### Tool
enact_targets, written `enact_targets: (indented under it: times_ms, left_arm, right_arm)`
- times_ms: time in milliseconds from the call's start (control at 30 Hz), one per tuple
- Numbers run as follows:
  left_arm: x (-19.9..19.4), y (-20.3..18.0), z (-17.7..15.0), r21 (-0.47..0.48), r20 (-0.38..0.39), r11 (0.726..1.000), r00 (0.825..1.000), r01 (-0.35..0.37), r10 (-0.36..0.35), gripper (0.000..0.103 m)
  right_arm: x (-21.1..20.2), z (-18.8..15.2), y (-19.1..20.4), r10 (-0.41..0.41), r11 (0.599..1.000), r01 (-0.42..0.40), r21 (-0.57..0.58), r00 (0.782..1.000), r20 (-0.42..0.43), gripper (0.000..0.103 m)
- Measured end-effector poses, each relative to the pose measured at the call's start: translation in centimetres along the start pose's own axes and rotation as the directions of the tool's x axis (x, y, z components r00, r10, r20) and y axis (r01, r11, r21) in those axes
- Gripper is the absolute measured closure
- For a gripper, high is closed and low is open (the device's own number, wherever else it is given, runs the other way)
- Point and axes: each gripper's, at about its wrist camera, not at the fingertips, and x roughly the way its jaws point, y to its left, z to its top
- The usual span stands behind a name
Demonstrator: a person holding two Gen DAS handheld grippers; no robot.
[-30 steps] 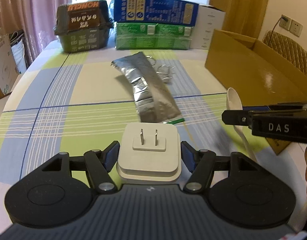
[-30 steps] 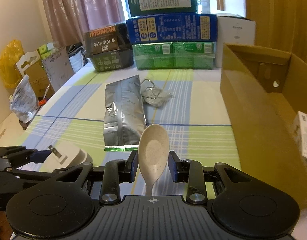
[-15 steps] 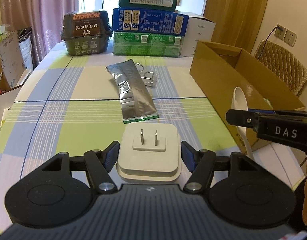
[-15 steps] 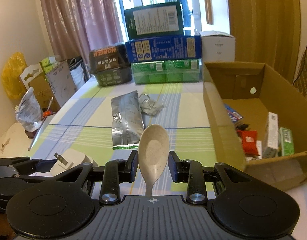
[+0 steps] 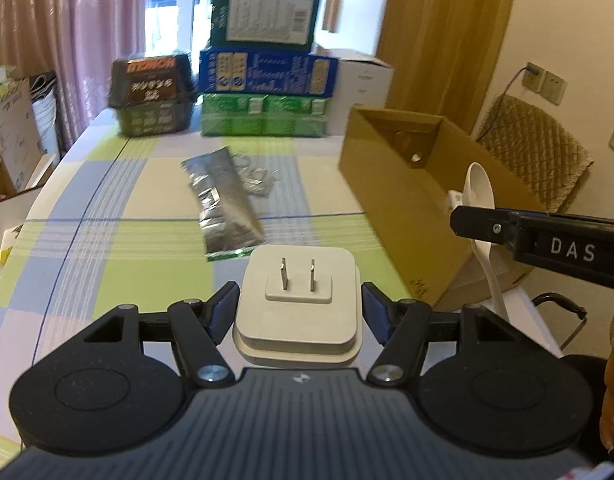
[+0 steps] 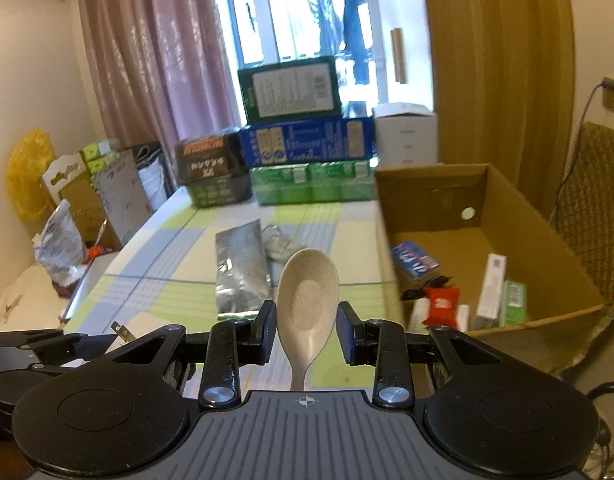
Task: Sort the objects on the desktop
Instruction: 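Carry the spoon and plug adapter toward the cardboard box with both tools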
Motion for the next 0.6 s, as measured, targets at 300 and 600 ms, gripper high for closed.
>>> enact_targets:
  times_ms: [300,600]
  left_arm:
    - [-0.3,-4.8,1.7,0.059,0.029,0.996,0.998,0.062,-0.064,0.042]
    - [0.6,-8.8,2.9,0.108,0.026,0.987,0.992,0.117,-0.12,0.042]
  right_arm:
    - [-2.7,0.7,-4.5,-0.076,0.996,0.074,0.055,0.997,0.032,0.074]
    - [-4.3,1.2,-8.5,-0.14,0.986,0.135,0.099,0.989,0.046,0.074]
